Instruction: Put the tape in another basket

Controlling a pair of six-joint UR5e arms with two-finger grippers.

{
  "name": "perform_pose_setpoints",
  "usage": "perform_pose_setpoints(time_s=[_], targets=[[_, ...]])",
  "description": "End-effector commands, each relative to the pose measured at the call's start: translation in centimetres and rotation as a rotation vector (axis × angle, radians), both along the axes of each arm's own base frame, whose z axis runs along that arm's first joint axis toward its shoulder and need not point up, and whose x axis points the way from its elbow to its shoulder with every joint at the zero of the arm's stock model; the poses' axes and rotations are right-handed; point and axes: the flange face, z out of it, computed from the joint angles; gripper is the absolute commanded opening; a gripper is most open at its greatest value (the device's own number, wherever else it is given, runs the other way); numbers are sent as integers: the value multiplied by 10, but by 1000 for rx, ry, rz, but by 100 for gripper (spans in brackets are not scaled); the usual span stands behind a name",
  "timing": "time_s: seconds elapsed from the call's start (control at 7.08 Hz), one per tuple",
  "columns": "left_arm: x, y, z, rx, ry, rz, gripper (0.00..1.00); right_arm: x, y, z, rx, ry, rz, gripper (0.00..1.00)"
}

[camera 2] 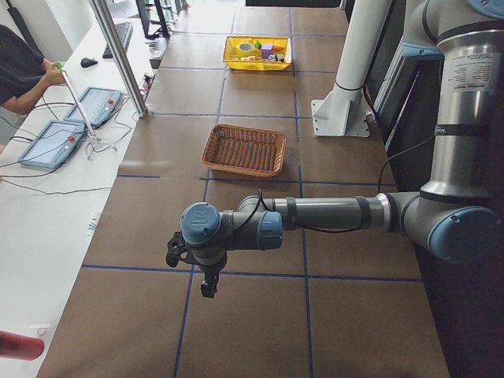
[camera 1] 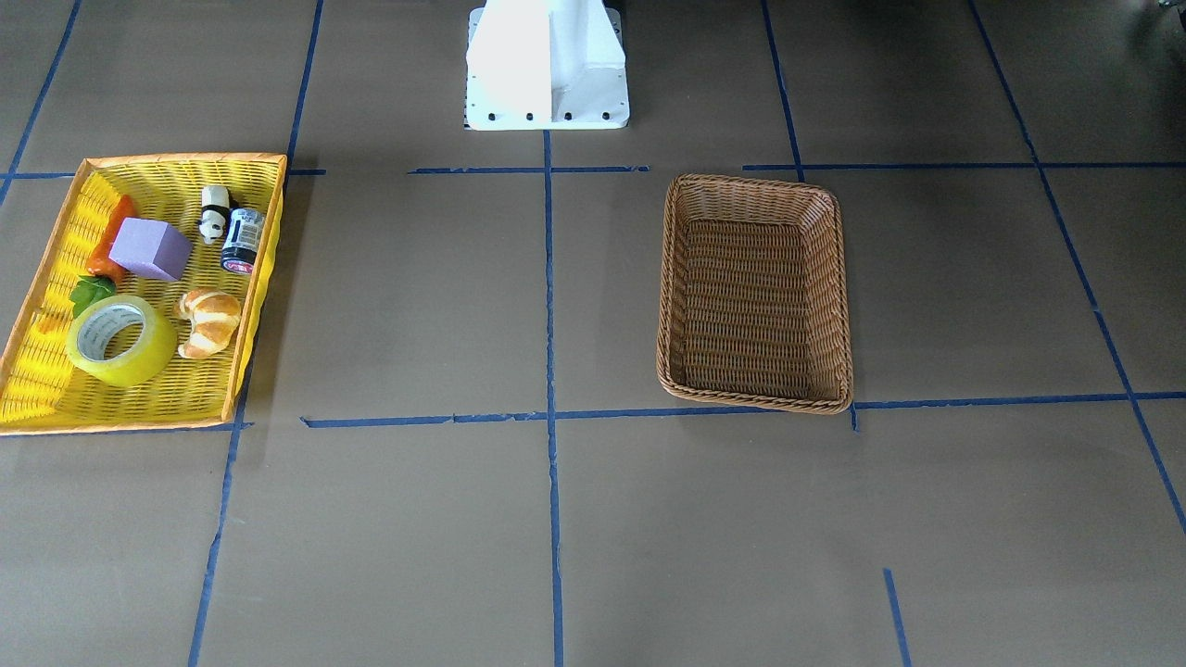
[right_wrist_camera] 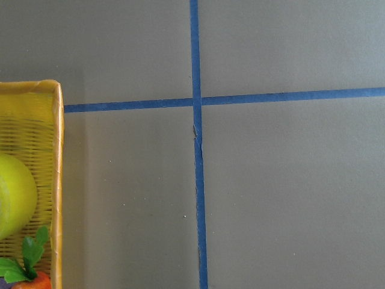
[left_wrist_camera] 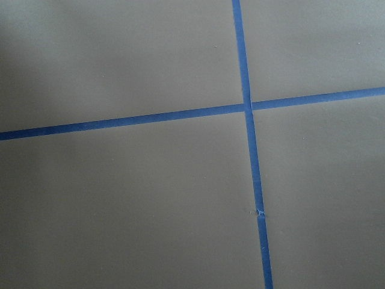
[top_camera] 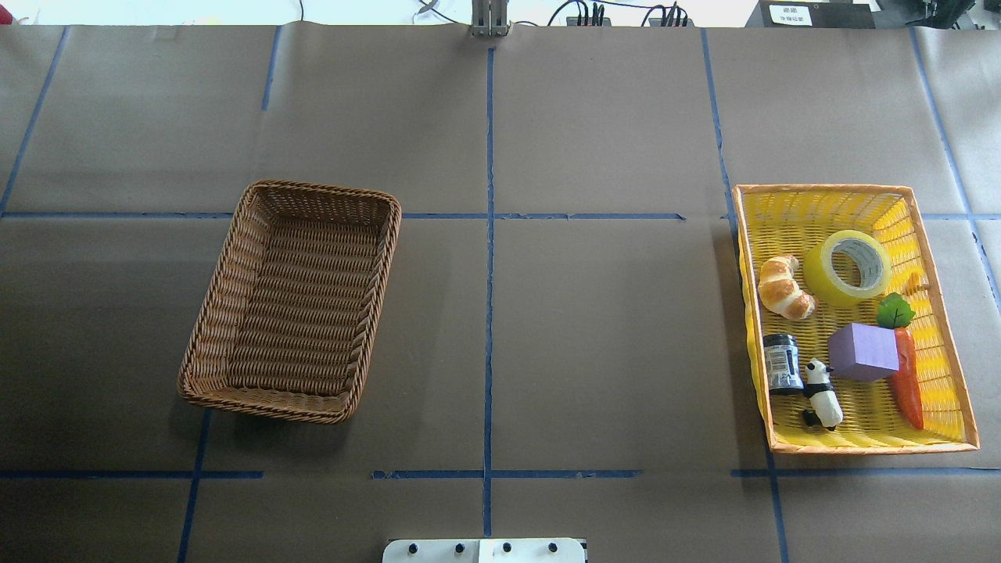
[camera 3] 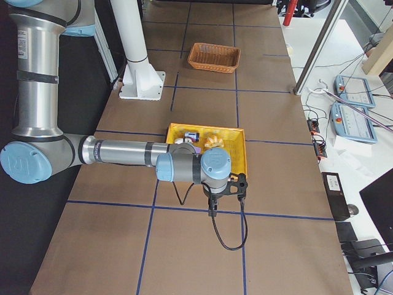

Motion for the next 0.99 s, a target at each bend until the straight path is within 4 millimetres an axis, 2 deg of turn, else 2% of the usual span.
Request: perform_pose_setpoints(time_s=[0.0,0.85], targets=[[0,0,0,1,0,0,100,-2,-1,-1,2,0,-5,100],[0,-2,-4,7,1,-1,100,-8,-8,-7,8,1,-11,100]])
